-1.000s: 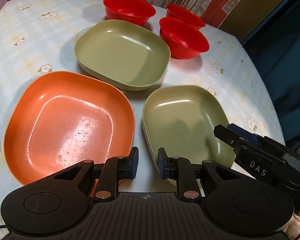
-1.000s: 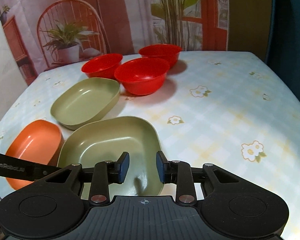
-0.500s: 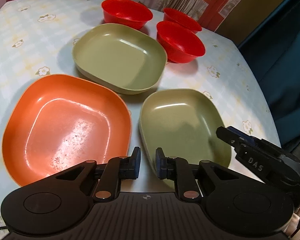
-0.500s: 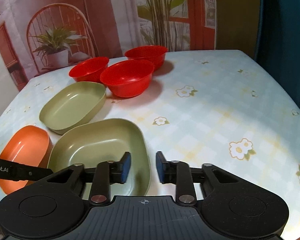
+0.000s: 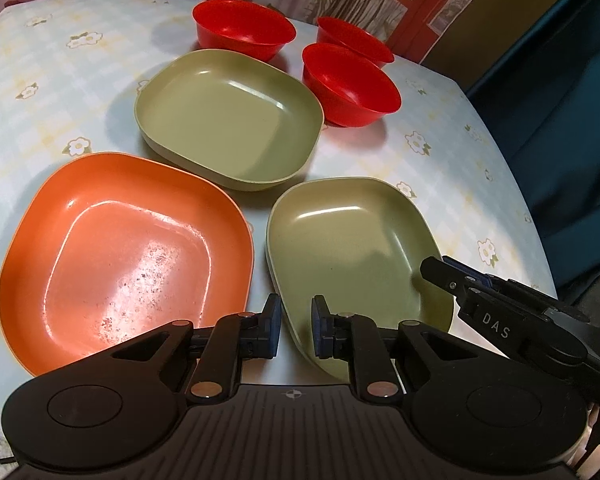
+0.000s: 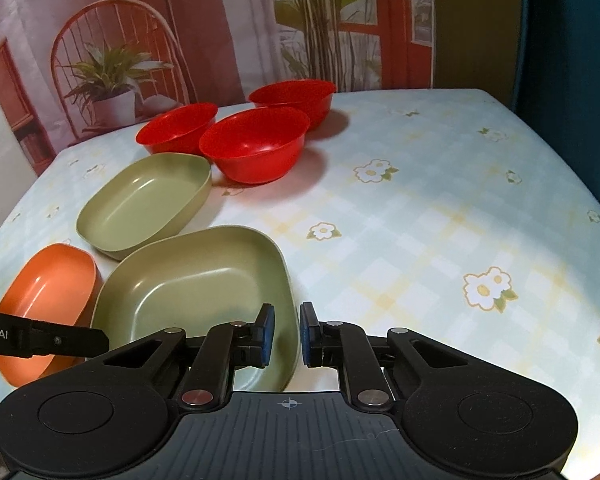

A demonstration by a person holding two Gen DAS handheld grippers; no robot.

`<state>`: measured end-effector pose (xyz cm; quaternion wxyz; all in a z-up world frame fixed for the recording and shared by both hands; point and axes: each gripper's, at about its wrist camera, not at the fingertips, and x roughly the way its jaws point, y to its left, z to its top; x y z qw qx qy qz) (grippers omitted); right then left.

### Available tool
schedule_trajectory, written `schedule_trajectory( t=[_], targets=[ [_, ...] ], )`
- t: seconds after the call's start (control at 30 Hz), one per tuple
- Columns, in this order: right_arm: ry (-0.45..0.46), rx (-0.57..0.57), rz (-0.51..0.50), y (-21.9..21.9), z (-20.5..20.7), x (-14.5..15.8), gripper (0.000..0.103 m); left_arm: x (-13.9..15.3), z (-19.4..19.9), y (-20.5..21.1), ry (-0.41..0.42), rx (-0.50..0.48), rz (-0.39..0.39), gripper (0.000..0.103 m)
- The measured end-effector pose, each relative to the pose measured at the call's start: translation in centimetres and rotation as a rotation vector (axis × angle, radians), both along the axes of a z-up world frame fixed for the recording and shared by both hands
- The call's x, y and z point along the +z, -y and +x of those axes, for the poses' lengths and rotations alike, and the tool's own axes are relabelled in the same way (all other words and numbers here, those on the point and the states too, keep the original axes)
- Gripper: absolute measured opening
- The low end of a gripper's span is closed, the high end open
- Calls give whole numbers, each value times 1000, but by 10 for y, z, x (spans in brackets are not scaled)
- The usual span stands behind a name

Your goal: Organize plates and bowls

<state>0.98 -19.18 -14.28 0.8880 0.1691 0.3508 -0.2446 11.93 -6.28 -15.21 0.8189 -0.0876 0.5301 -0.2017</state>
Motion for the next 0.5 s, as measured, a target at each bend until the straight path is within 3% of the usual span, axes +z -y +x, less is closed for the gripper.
schedule_trajectory(
  t=[0.5],
  targets=[
    [46,-9,-25,-2,-8,13,13,12,-4,1,68,-26,-21,17]
  ],
)
